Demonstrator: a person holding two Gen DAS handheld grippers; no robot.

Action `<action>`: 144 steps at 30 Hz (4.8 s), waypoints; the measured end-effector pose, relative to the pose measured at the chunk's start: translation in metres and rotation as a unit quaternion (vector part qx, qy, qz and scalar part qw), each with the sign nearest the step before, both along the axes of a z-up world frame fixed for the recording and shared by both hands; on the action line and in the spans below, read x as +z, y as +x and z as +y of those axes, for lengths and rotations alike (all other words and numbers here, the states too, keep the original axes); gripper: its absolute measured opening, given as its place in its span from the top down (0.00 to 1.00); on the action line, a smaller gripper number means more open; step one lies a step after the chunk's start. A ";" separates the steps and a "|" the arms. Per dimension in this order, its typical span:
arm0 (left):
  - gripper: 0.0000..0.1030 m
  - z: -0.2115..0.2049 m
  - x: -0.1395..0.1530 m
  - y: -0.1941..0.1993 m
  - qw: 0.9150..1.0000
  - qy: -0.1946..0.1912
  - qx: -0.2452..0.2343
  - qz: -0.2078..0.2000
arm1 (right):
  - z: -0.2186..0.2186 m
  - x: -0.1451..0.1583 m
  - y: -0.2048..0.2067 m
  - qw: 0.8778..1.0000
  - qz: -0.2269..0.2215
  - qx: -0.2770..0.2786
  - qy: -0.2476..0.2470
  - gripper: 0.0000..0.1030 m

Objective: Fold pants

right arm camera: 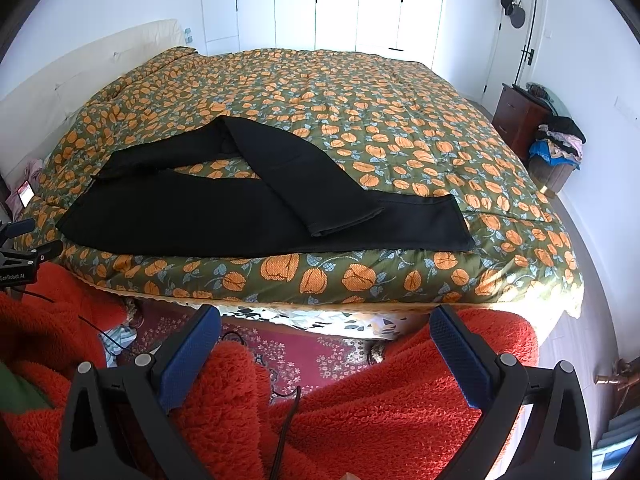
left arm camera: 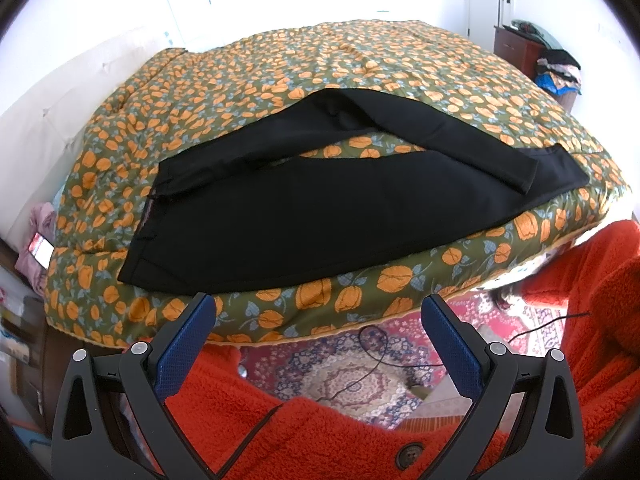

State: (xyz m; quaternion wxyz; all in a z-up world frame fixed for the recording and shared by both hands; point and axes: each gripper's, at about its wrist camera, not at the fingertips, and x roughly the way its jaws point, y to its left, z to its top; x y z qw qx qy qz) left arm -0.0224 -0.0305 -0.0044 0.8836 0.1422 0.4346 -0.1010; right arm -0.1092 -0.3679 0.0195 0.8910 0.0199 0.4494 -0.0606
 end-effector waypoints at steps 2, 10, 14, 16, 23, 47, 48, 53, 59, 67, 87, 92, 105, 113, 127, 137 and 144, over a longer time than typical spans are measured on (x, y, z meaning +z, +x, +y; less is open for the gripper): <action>0.01 0.000 0.000 0.000 1.000 0.000 0.000 0.000 | 0.001 0.000 0.000 1.000 0.000 0.000 0.000 0.00; 0.01 0.001 0.001 0.001 1.000 0.001 0.001 0.000 | 0.001 -0.002 0.000 1.000 0.002 0.001 -0.001 0.00; 0.01 0.001 0.001 0.001 1.000 0.000 0.001 0.001 | 0.002 -0.003 0.000 1.000 0.002 0.002 -0.001 0.00; 0.01 0.000 0.000 0.000 1.000 0.000 0.001 0.001 | 0.002 -0.003 0.001 1.000 0.002 0.004 -0.002 0.00; 0.01 0.000 -0.001 -0.001 1.000 0.000 0.001 0.001 | 0.003 -0.003 0.002 1.000 0.003 0.004 -0.002 0.00; 0.01 -0.001 -0.002 0.000 1.000 0.000 -0.003 0.009 | 0.005 0.000 0.005 1.000 0.008 0.006 -0.024 0.00; 0.01 -0.001 -0.002 0.000 1.000 0.000 -0.003 0.009 | 0.005 0.000 0.005 1.000 0.009 0.005 -0.024 0.00; 0.01 -0.002 -0.002 0.000 1.000 0.001 -0.003 0.010 | 0.007 0.000 0.006 0.999 0.011 0.004 -0.033 0.00; 0.01 -0.003 -0.003 0.001 1.000 0.003 -0.007 0.014 | 0.011 0.002 0.006 0.999 0.013 0.007 -0.048 0.00; 0.01 -0.003 -0.004 0.001 1.000 0.005 -0.008 0.015 | 0.012 0.001 0.007 0.998 0.016 0.006 -0.054 0.00; 0.01 -0.005 -0.003 0.001 1.000 0.005 -0.008 0.015 | 0.008 -0.001 0.006 0.998 0.025 -0.002 -0.056 0.00; 0.01 -0.005 -0.003 0.001 1.000 0.006 -0.009 0.016 | 0.008 -0.003 0.007 0.998 0.029 -0.005 -0.055 0.00; 0.01 -0.005 -0.003 0.001 1.000 0.006 -0.008 0.016 | 0.007 -0.006 0.007 0.998 0.032 -0.009 -0.049 0.00; 0.01 -0.005 -0.003 0.002 1.000 0.006 -0.009 0.016 | 0.007 -0.007 0.006 0.998 0.033 -0.011 -0.047 0.00; 0.01 -0.007 0.003 0.017 1.000 0.012 -0.004 -0.003 | 0.007 -0.005 0.008 0.999 0.012 0.013 -0.046 0.00; 0.01 0.027 0.019 0.098 0.991 -0.082 0.092 -0.044 | -0.001 -0.018 0.109 0.990 -0.089 0.091 -0.056 0.00; 0.01 0.033 -0.034 0.088 0.991 -0.065 0.113 0.020 | 0.041 -0.135 0.175 0.979 0.009 0.162 -0.121 0.11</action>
